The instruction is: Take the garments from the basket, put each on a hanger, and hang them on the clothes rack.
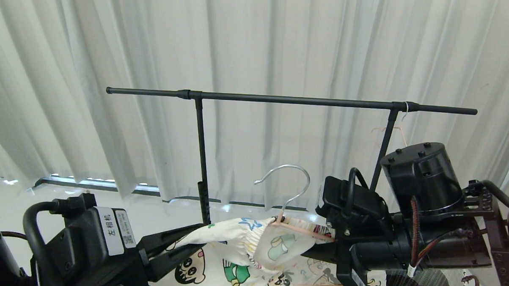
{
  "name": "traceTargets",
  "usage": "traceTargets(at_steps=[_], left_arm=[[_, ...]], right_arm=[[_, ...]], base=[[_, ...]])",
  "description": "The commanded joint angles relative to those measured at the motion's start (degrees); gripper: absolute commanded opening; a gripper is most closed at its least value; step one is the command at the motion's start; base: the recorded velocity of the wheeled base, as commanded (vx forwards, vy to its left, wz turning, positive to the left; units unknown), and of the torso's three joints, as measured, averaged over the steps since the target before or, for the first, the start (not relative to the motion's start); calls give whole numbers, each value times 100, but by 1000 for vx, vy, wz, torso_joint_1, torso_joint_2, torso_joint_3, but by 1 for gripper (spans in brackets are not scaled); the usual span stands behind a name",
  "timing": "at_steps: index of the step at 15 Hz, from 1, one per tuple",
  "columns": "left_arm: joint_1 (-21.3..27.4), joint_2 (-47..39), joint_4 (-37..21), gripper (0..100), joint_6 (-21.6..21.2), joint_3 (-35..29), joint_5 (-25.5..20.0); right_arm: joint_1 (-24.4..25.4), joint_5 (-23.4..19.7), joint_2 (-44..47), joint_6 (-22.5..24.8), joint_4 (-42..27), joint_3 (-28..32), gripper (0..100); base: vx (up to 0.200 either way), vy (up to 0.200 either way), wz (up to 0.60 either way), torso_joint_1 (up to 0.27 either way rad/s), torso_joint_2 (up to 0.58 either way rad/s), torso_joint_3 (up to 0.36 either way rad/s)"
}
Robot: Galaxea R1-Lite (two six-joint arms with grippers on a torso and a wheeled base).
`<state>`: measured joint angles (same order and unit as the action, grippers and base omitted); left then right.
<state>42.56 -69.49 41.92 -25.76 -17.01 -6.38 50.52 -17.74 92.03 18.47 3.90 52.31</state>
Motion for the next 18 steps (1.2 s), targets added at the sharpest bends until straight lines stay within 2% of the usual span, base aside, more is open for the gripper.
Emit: traceTargets(at_steps=[1, 4, 8, 10, 12, 13, 15, 17, 18], left_arm=[[-2, -12, 0, 100, 1, 4, 5], [-11, 5, -9, 100, 1, 31, 14], [-81, 181, -9, 100, 36, 277, 14], [-635, 436, -9, 100, 53, 743, 14], [-1804, 392, -9, 100, 220, 1279, -22], [-2076, 216, -18, 100, 379, 1393, -110], [-2085, -144, -9, 100, 590, 1375, -285], [-1935, -496, -9, 100, 563, 1402, -786], [-1935, -742, -9, 100, 572, 1358, -804]], right_arm=[[-51, -2, -88, 254, 41, -1, 0], [-429, -46, -185, 992, 76, -1, 0], [-1079, -63, -378, 1291, 85, -19, 0], [-1457, -292, -484, 1493, 58, -28, 0], [-1633, -406, -581, 1651, 41, -54, 0], [-1642, -424, -642, 1651, 32, -72, 0], [-1624, -432, -695, 1660, 32, -63, 0], [-1554, -441, -721, 1660, 32, -63, 0], [-1510, -441, -730, 1660, 32, -63, 0]], base=[[0, 0, 0, 0, 0, 0], [0, 0, 0, 0, 0, 0], [0, 0, 0, 0, 0, 0], [0, 0, 0, 0, 0, 0], [0, 0, 0, 0, 0, 0], [0, 0, 0, 0, 0, 0], [0, 0, 0, 0, 0, 0], [0, 0, 0, 0, 0, 0], [0, 0, 0, 0, 0, 0]])
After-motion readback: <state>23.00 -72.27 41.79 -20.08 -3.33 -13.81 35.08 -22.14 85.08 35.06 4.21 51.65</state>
